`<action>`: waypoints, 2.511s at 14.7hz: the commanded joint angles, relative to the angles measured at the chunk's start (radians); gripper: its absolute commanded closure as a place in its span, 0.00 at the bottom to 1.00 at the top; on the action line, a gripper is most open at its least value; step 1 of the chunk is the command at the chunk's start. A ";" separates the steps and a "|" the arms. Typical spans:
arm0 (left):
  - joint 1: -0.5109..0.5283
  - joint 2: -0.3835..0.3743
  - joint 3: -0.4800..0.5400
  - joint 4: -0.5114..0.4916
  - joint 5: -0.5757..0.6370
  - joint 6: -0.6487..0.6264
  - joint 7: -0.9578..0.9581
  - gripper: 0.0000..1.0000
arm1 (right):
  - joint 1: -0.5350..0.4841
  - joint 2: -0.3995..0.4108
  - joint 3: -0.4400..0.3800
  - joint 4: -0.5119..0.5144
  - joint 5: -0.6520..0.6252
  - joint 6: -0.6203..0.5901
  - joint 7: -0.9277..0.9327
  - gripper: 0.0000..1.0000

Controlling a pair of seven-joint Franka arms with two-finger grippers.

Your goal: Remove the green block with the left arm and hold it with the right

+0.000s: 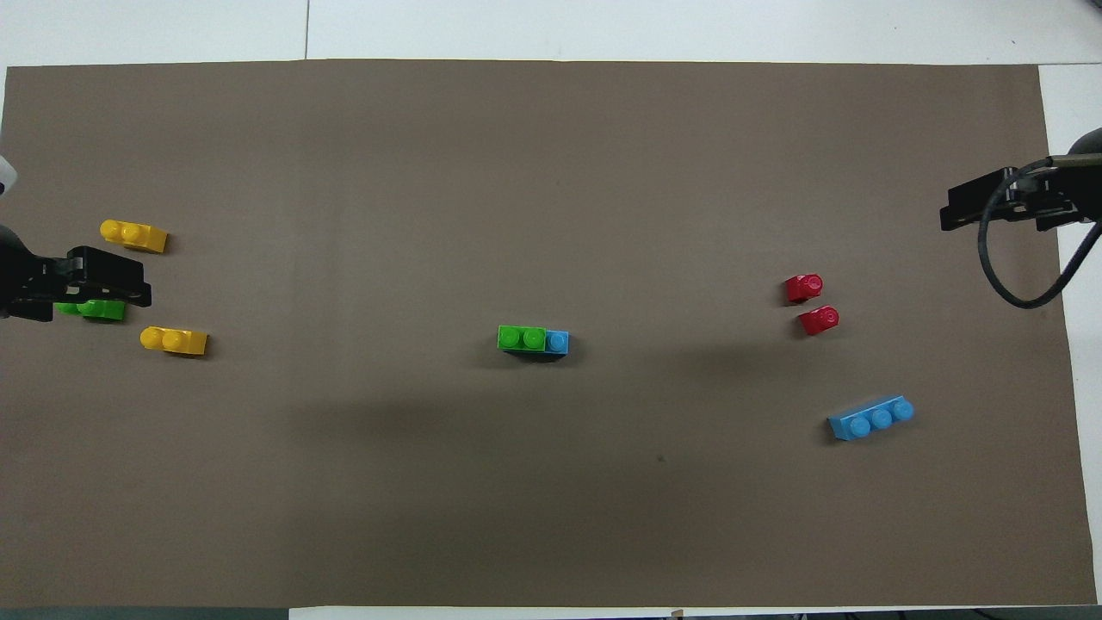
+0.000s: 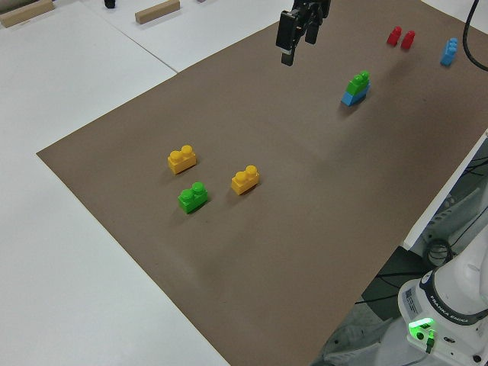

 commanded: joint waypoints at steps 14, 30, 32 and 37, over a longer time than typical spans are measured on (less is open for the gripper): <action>-0.102 -0.030 -0.010 -0.066 -0.045 0.108 -0.551 0.00 | -0.018 0.004 0.274 -0.163 0.010 0.166 -0.238 0.00; -0.206 -0.062 -0.035 -0.095 -0.095 0.058 -0.959 0.00 | -0.045 0.007 0.380 -0.443 0.155 0.545 -1.009 0.00; -0.255 -0.083 -0.033 -0.139 -0.095 0.099 -1.097 0.00 | -0.045 0.013 0.421 -0.473 0.156 0.614 -1.053 0.00; -0.358 -0.114 -0.035 -0.235 -0.095 0.268 -1.510 0.00 | -0.047 0.033 0.472 -0.574 0.351 0.824 -1.171 0.00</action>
